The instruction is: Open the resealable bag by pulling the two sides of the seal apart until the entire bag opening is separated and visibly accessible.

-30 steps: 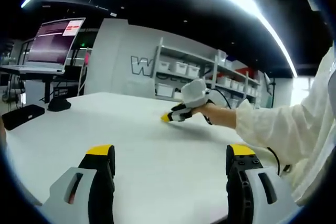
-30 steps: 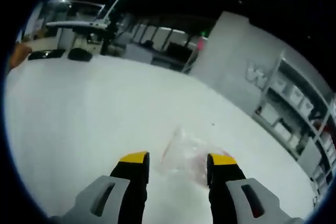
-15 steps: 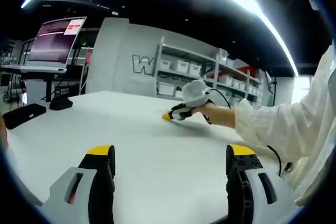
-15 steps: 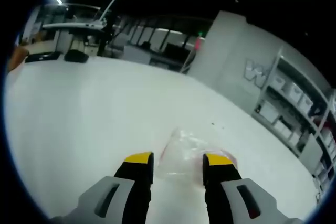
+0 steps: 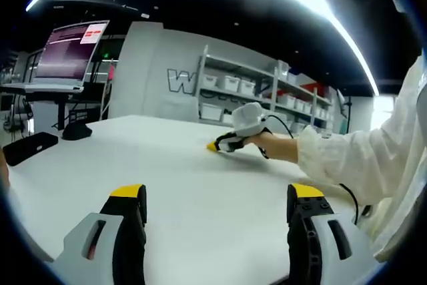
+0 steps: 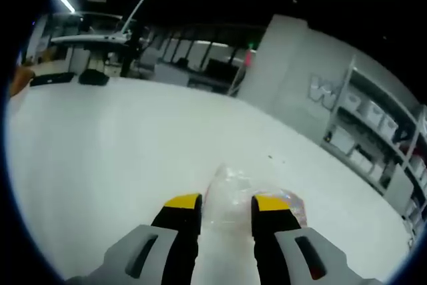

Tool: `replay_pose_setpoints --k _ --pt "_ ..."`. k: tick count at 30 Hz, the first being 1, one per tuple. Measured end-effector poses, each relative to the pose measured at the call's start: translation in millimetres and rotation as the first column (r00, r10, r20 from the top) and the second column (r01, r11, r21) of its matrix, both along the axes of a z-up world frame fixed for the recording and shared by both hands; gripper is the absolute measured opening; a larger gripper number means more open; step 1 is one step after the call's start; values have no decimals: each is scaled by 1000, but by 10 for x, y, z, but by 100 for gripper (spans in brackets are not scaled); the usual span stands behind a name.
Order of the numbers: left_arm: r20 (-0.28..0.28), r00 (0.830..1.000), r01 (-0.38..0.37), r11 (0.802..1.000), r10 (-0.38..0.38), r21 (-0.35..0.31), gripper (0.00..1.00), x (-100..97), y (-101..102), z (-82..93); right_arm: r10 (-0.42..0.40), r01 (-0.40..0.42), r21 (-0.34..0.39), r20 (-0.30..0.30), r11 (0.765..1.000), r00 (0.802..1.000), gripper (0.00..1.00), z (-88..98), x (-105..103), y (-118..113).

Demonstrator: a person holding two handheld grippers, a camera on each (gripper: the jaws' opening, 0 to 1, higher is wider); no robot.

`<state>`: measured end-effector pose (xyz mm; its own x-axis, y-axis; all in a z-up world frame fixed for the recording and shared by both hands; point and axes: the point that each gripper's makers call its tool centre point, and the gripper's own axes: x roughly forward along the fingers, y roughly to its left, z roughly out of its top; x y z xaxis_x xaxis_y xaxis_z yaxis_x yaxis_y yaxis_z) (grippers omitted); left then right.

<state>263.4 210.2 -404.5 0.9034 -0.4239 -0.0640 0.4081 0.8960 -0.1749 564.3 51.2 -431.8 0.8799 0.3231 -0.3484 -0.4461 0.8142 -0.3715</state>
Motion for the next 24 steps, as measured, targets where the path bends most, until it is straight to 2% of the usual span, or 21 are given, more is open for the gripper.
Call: replay_pose_setpoints --k 6,9,12,17,24 --pt "2 1000 1 1000 -1 0 85 4 2 10 4 -4 15 -8 1000 1000 20 -32 -21 20" --pt "4 1000 0 1000 0 0 85 -1 7 14 12 -11 52 -24 999 1000 14 -58 -27 50" --pt "2 1000 -1 1000 1 1 85 -5 12 7 9 -7 66 -31 998 999 12 -67 -43 47" --pt "5 1000 -1 1000 1 -1 85 -10 11 15 18 -12 101 -57 995 998 0 -105 -64 74" --pt "7 1000 -1 1000 1 0 85 -31 8 17 7 1 105 -77 994 997 0 -123 -95 75"
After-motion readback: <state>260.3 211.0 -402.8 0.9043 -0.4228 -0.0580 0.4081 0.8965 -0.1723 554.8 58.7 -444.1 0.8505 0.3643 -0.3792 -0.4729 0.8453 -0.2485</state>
